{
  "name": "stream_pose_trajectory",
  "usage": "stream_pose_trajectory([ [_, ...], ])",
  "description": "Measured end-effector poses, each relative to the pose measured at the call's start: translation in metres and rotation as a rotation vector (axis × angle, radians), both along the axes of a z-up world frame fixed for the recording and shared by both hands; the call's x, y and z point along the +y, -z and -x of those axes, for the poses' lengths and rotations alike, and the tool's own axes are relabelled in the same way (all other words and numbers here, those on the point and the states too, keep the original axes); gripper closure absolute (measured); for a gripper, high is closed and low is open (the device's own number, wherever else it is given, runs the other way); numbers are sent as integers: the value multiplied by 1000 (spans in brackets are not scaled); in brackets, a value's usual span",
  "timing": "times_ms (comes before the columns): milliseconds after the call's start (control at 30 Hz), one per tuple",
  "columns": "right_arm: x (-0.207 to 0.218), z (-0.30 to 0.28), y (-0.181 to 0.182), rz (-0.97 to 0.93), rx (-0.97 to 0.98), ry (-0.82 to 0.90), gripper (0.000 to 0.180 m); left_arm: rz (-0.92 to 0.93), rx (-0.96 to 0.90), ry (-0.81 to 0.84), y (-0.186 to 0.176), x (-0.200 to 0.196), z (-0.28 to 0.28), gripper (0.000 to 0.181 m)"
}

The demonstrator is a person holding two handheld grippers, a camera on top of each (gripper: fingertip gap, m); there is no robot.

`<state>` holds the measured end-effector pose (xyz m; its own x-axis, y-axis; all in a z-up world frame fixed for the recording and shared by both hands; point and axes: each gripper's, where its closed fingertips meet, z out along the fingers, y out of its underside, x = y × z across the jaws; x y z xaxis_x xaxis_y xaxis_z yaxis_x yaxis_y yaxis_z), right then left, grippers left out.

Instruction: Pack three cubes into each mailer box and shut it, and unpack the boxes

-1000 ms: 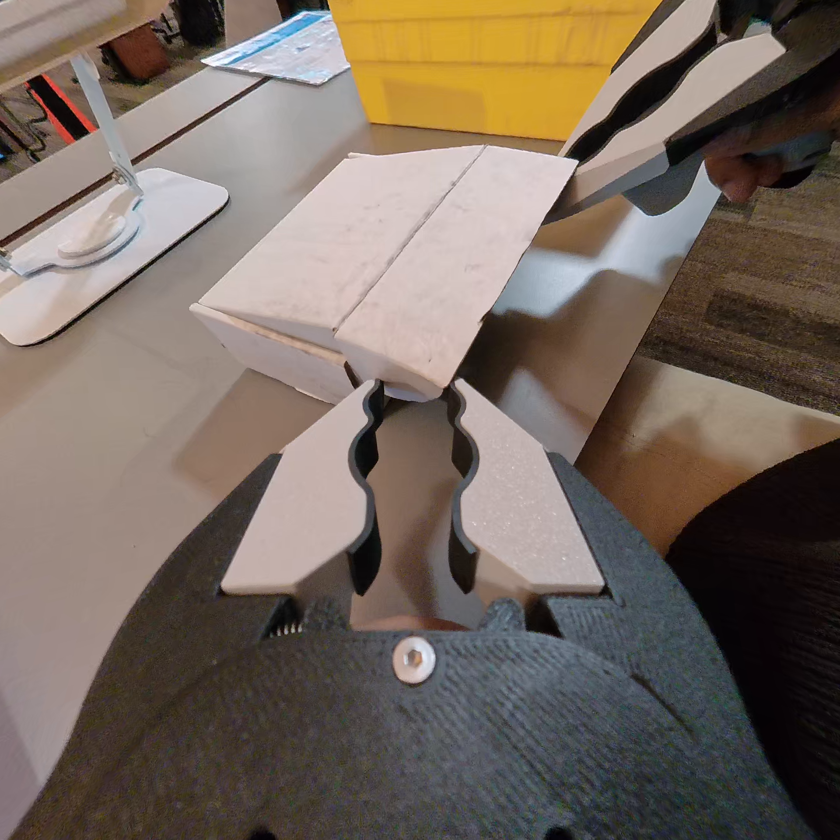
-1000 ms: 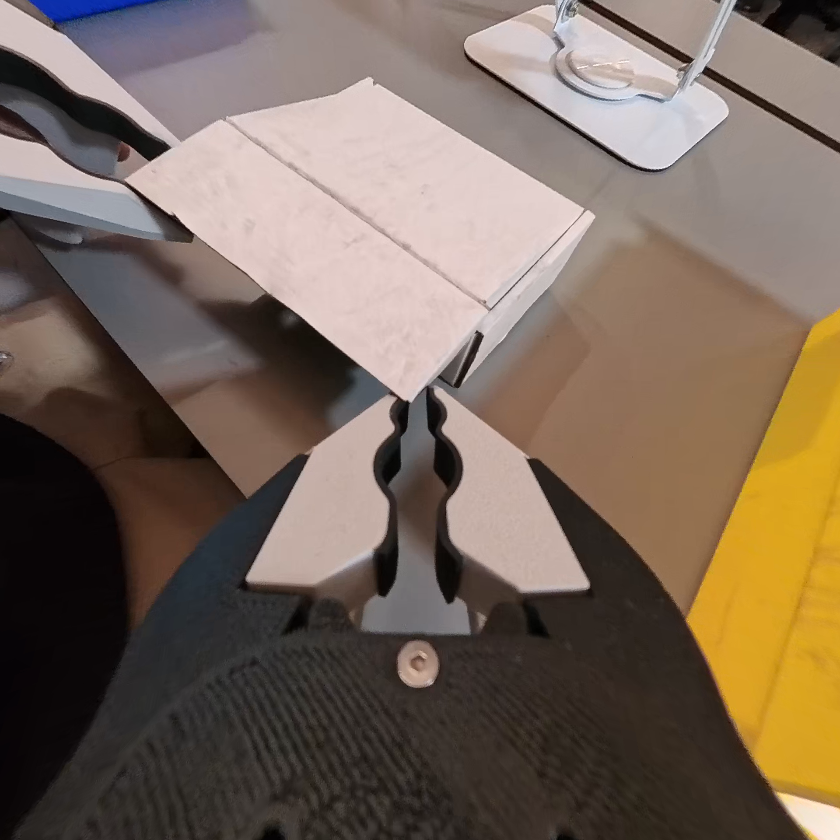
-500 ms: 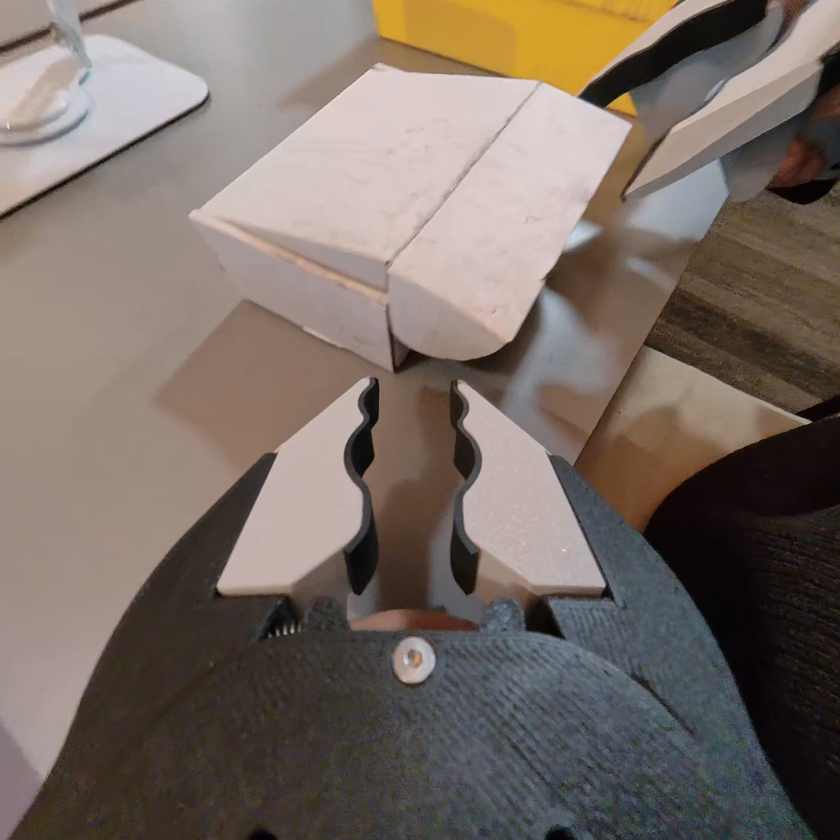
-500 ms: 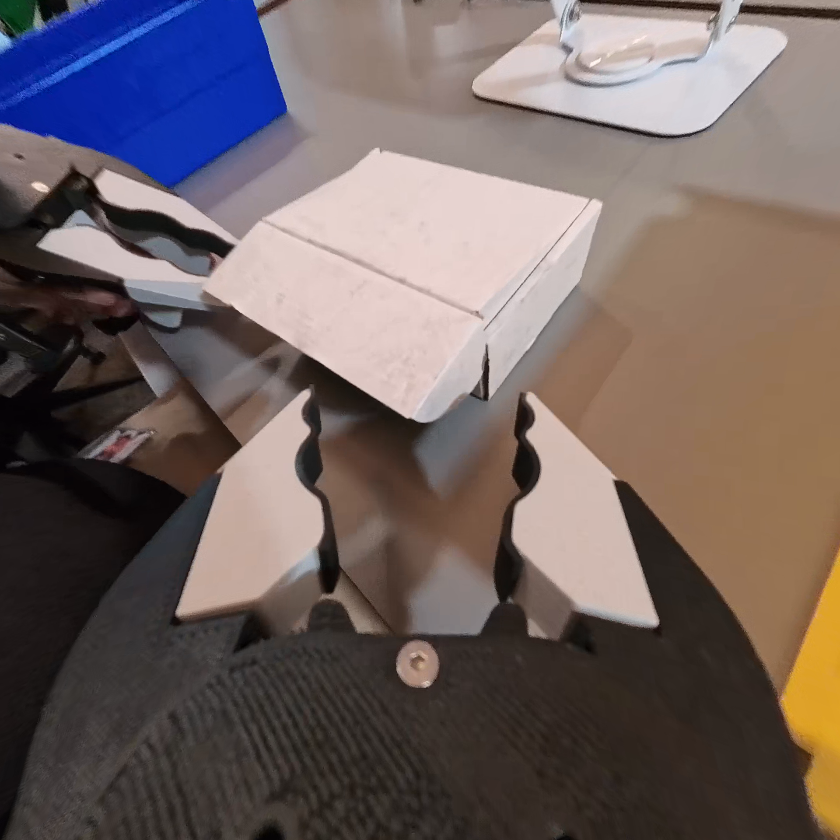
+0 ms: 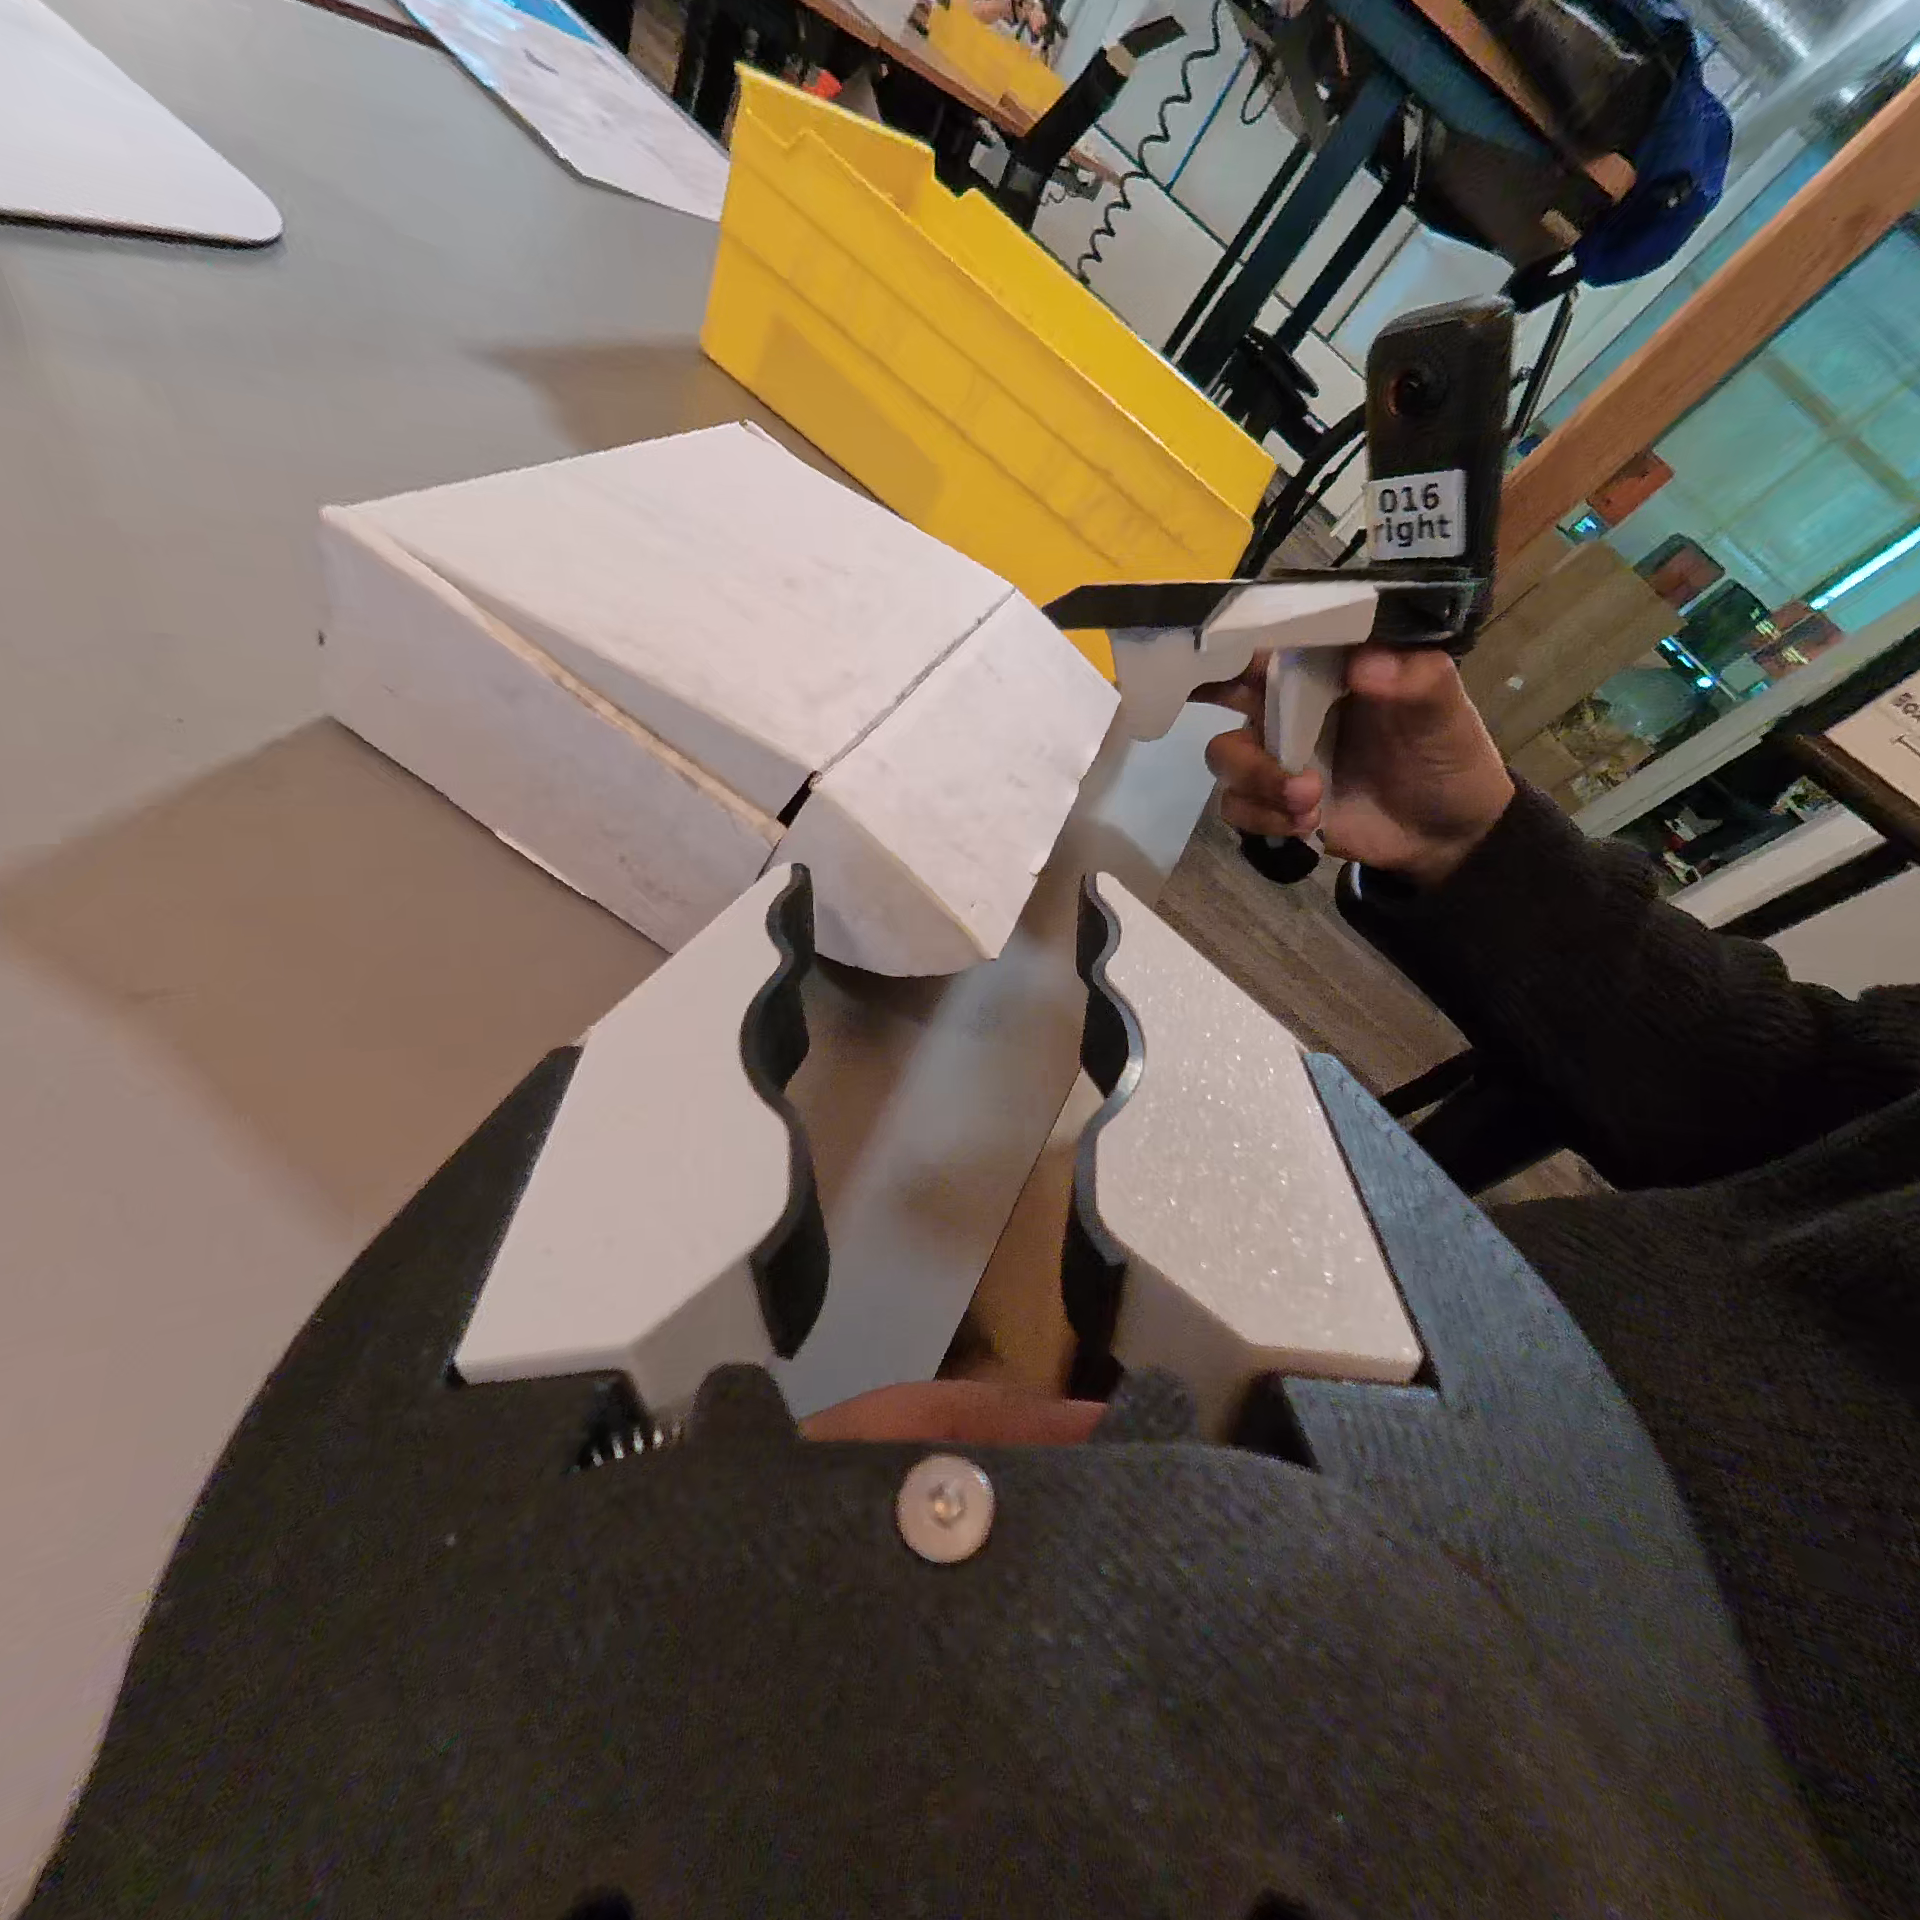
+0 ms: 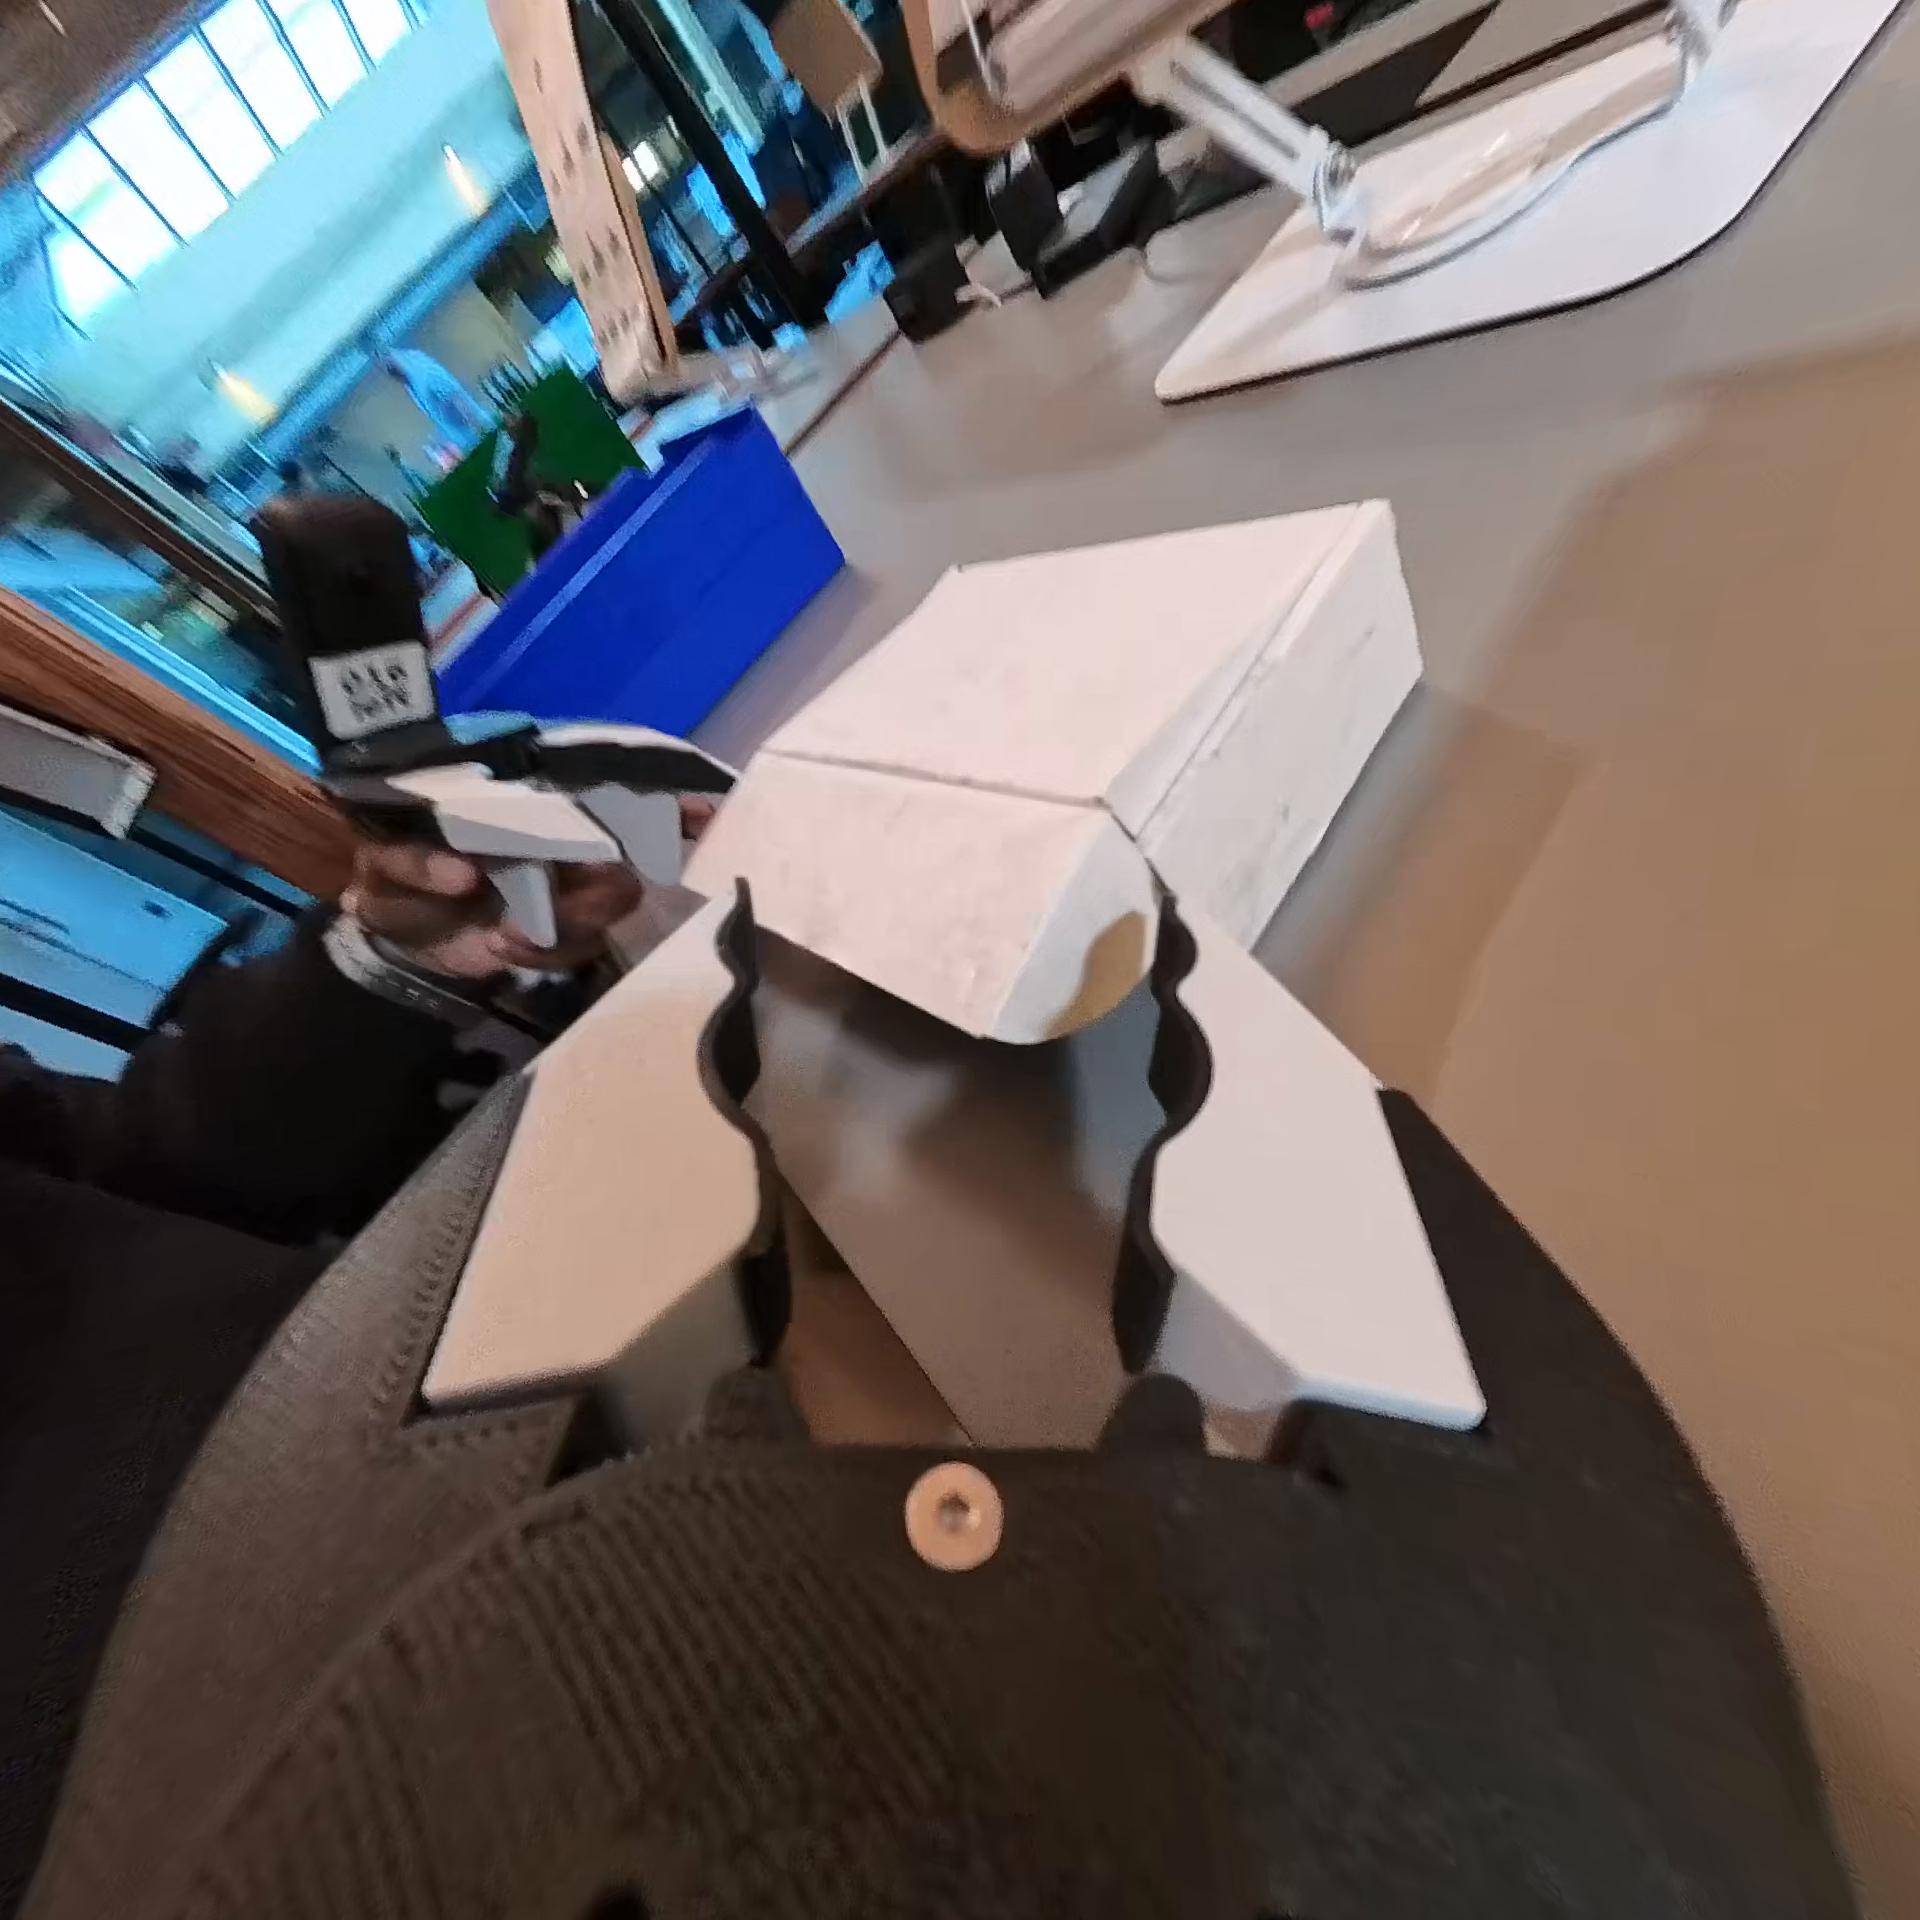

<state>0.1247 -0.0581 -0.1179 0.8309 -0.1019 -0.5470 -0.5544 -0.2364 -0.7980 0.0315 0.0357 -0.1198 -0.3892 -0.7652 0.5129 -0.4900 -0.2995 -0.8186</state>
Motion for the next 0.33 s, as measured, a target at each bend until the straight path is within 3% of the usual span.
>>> stream_pose_trajectory([
  [333,4,14,25,180,-201,-61,114,-143,53,-22,21,-12,-4,133],
])
